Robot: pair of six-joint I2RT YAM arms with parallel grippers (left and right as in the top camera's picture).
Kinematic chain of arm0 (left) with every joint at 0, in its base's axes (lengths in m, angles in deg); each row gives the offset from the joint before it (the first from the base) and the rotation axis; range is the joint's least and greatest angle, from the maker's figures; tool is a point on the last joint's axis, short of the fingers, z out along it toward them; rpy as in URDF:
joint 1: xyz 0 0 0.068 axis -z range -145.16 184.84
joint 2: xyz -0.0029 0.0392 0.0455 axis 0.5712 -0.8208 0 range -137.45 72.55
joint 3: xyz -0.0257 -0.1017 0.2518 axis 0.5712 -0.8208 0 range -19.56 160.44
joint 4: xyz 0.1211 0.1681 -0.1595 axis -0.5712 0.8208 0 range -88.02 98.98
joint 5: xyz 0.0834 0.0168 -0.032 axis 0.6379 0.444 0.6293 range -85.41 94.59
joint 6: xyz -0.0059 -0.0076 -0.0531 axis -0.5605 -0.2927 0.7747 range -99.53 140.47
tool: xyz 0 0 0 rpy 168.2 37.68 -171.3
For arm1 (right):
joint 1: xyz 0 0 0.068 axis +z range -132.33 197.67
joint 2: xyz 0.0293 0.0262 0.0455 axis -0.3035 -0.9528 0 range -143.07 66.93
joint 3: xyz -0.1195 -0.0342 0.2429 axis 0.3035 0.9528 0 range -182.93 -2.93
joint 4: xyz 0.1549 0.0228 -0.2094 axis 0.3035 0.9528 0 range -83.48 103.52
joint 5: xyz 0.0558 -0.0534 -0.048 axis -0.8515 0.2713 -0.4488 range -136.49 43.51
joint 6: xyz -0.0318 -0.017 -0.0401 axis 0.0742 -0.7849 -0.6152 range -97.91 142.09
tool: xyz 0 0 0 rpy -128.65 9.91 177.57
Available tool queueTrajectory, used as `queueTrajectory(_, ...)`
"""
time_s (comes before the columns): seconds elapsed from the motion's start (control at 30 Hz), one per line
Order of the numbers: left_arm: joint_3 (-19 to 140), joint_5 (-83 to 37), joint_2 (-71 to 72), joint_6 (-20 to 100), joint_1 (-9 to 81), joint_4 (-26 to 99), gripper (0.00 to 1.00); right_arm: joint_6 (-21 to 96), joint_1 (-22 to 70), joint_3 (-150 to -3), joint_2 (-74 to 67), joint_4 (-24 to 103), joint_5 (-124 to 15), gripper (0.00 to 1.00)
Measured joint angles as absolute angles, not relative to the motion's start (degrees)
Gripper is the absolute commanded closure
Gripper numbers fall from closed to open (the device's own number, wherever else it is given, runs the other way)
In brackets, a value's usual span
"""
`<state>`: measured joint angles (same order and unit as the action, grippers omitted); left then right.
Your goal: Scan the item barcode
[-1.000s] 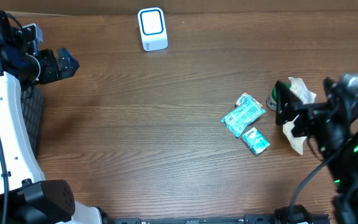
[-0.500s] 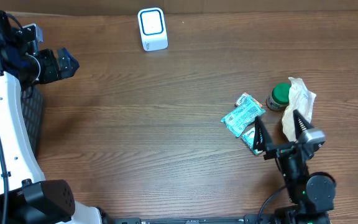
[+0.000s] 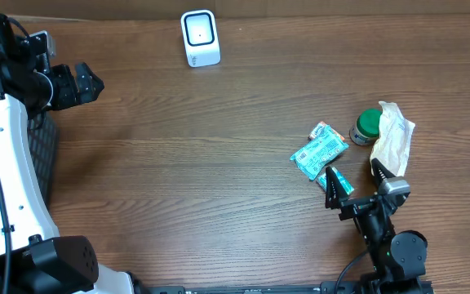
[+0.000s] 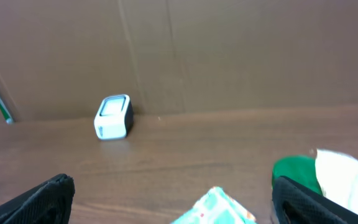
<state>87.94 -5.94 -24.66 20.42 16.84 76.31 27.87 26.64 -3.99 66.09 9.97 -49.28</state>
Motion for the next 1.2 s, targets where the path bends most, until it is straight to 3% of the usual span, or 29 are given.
queueTrajectory(1.2,87.9,-5.9,-24.7,20.4,16.8,76.3,0.01,28.0,26.6,-4.0,66.1,11.3,-49.3,0.0)
